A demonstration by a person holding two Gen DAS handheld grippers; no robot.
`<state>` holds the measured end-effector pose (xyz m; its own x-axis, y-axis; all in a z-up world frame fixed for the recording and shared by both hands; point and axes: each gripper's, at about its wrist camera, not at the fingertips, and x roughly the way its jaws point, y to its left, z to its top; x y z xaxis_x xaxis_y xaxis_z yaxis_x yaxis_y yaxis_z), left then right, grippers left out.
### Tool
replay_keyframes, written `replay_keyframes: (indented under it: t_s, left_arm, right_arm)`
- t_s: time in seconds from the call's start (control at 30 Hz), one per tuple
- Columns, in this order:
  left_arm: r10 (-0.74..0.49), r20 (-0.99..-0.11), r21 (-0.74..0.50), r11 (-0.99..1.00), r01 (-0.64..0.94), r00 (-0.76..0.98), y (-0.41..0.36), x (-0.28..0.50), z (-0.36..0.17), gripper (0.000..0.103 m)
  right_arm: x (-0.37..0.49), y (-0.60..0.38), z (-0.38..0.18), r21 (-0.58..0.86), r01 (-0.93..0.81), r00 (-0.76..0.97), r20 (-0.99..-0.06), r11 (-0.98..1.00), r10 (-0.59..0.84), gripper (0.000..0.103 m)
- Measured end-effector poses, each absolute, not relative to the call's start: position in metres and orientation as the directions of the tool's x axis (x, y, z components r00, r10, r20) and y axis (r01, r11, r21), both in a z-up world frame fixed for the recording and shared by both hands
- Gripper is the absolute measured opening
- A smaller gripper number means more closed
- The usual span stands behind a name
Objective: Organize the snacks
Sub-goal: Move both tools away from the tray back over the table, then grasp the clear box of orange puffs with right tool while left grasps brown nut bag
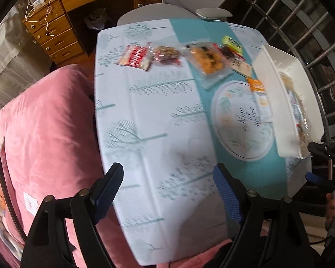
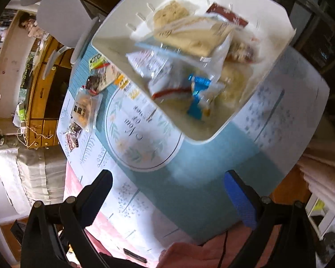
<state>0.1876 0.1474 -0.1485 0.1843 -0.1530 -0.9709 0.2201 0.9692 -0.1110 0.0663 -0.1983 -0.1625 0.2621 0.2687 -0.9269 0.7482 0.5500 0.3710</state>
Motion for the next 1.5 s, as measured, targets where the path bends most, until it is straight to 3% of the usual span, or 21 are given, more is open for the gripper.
replay_keyframes:
  t_s: [0.77, 1.1, 1.5]
  left_arm:
    - [-0.078, -0.986, -0.048, 0.980, 0.193, 0.150, 0.178, 0.357, -0.213, 0.087]
    - [-0.056, -0.986, -0.023, 0.978, 0.208, 0.155, 0.166, 0.409, -0.257, 0.087]
    - [-0.040, -0.988, -0.004, 0.972, 0.234, 0.151, 0.153, 0.433, -0.279, 0.087]
  right_arm:
    - [0.218, -0.117, -0.208, 0.426, 0.736, 0.251, -0.893, 0.526, 0.373, 0.100]
    - [0.292, -0.113, -0.231, 0.472, 0.717, 0.315, -0.876, 0.513, 0.366, 0.100]
    - [0.333, -0.108, -0.257, 0.368, 0.735, 0.256, -0.928, 0.569, 0.270, 0.102]
